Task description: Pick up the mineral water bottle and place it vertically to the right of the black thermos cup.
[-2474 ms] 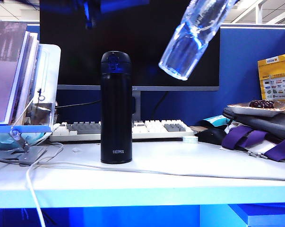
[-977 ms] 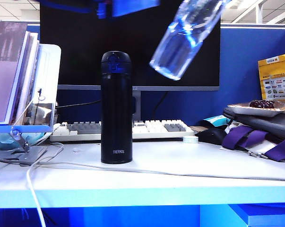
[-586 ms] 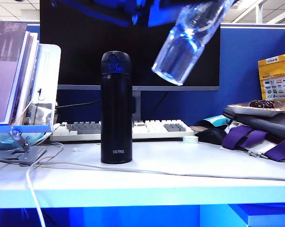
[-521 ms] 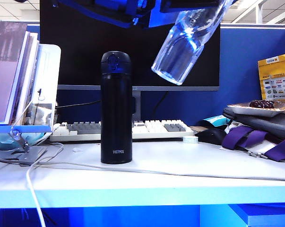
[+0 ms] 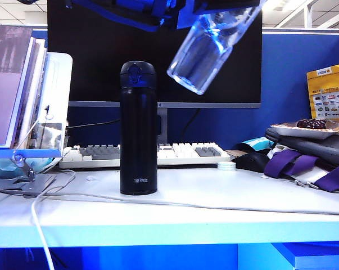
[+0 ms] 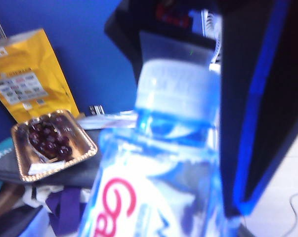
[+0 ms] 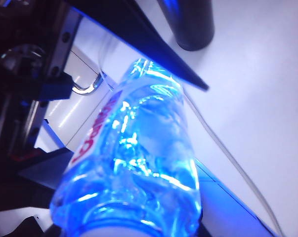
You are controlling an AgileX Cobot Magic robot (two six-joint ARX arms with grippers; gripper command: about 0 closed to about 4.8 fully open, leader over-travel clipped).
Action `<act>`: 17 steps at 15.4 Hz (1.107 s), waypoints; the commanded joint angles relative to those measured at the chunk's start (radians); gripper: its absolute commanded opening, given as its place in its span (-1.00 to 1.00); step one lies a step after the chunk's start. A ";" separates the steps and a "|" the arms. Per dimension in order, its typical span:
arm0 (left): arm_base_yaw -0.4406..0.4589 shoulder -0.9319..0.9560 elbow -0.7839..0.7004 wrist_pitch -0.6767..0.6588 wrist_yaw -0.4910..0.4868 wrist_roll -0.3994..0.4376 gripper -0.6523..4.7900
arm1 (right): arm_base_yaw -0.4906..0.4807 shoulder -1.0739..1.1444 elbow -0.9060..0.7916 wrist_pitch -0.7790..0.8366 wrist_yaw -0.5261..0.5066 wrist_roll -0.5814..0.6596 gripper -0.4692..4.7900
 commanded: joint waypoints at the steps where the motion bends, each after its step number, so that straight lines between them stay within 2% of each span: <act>1: -0.001 -0.002 0.005 0.028 -0.011 0.004 0.40 | 0.003 -0.011 0.011 0.026 -0.033 -0.010 -0.82; 2: -0.002 -0.002 0.005 0.028 -0.011 0.004 -0.22 | 0.003 -0.011 0.011 0.026 -0.033 -0.010 -0.82; 3: -0.002 -0.002 0.005 0.024 -0.010 0.004 -0.55 | 0.003 -0.011 0.011 0.026 -0.033 -0.010 -0.82; 5: -0.002 -0.002 0.005 0.027 -0.011 -0.001 -0.60 | 0.003 -0.011 0.011 0.026 -0.024 -0.011 -0.82; 6: -0.002 -0.003 0.005 0.028 -0.010 -0.006 -0.70 | 0.003 -0.011 0.011 0.030 -0.022 -0.018 -0.82; 7: -0.002 -0.003 0.005 0.028 -0.011 -0.017 -0.71 | 0.003 -0.011 0.011 0.045 -0.023 -0.018 -0.65; 9: -0.002 -0.003 0.007 0.047 -0.011 -0.047 -0.74 | 0.003 -0.011 0.011 0.072 -0.023 -0.017 0.38; 10: -0.001 -0.003 0.007 0.116 -0.023 -0.121 -0.77 | 0.003 -0.011 0.011 0.087 -0.023 -0.017 0.72; 12: -0.001 -0.003 0.008 0.198 -0.078 -0.178 -0.77 | 0.003 -0.011 0.011 0.098 -0.024 -0.017 0.73; 13: -0.001 -0.003 0.010 0.207 -0.082 -0.183 -0.77 | 0.003 -0.011 0.011 0.109 -0.023 -0.017 0.81; 14: -0.001 -0.002 0.018 0.201 -0.084 -0.188 -0.77 | 0.003 -0.013 0.011 0.126 -0.023 -0.017 0.98; 15: -0.001 -0.003 0.022 0.204 -0.095 -0.193 -0.77 | 0.003 -0.016 0.011 0.153 -0.016 -0.017 1.00; 16: -0.001 -0.002 0.038 0.208 -0.128 -0.252 -0.77 | 0.003 -0.019 0.011 0.199 0.028 -0.016 1.00; 17: -0.001 -0.002 0.045 0.211 -0.152 -0.270 -0.77 | 0.003 -0.019 0.011 0.221 0.047 -0.016 1.00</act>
